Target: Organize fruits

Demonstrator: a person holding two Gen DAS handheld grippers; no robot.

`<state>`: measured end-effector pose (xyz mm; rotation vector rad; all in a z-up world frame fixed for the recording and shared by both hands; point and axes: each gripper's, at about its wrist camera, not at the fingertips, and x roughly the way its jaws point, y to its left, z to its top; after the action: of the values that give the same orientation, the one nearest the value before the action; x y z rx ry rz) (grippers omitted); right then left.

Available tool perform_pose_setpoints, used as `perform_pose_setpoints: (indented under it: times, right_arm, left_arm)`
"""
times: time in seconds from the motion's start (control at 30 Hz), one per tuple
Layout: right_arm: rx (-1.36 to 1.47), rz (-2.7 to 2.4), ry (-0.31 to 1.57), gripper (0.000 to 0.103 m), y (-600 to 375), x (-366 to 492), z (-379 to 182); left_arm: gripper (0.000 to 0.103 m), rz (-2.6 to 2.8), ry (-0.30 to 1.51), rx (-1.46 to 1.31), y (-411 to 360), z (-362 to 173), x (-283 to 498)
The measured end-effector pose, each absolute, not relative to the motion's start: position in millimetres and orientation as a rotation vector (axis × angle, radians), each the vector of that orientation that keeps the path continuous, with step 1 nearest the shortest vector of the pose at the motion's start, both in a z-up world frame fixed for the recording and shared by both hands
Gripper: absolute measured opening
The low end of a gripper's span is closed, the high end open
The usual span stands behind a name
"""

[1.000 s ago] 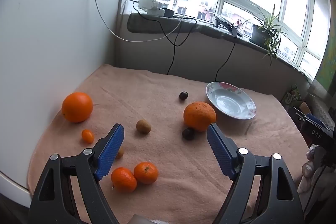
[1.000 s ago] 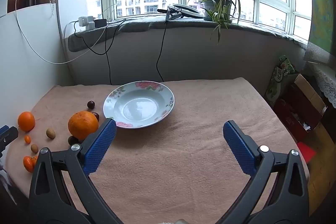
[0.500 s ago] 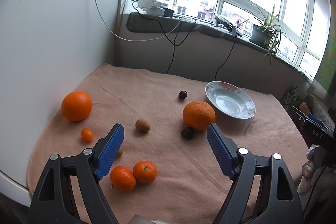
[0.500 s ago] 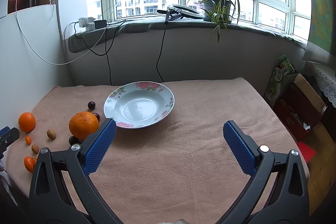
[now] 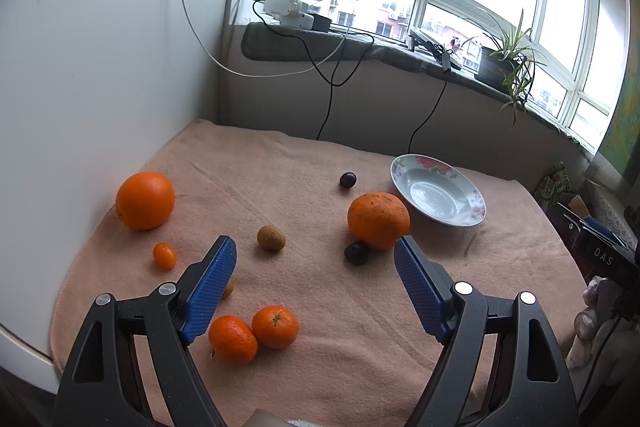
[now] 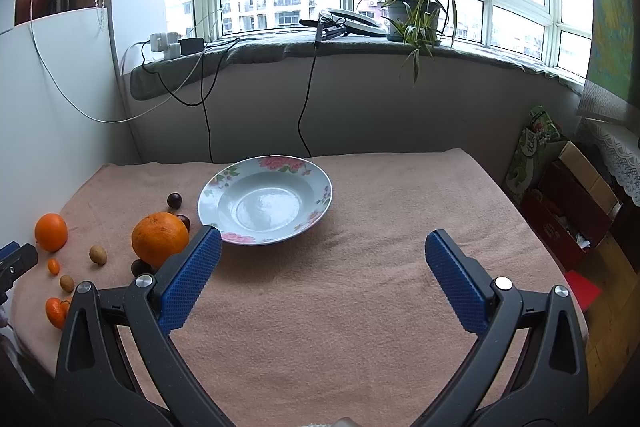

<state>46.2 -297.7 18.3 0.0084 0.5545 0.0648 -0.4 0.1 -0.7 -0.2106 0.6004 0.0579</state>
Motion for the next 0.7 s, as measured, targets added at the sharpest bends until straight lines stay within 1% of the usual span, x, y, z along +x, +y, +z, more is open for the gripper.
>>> perform_pose_setpoints:
  times: [0.7]
  right_arm:
    - [0.005,0.061,0.563,0.103,-296.1,46.4,16.2]
  left_arm:
    - [0.081,0.056,0.601,-0.216,-1.2,-0.4,-1.3]
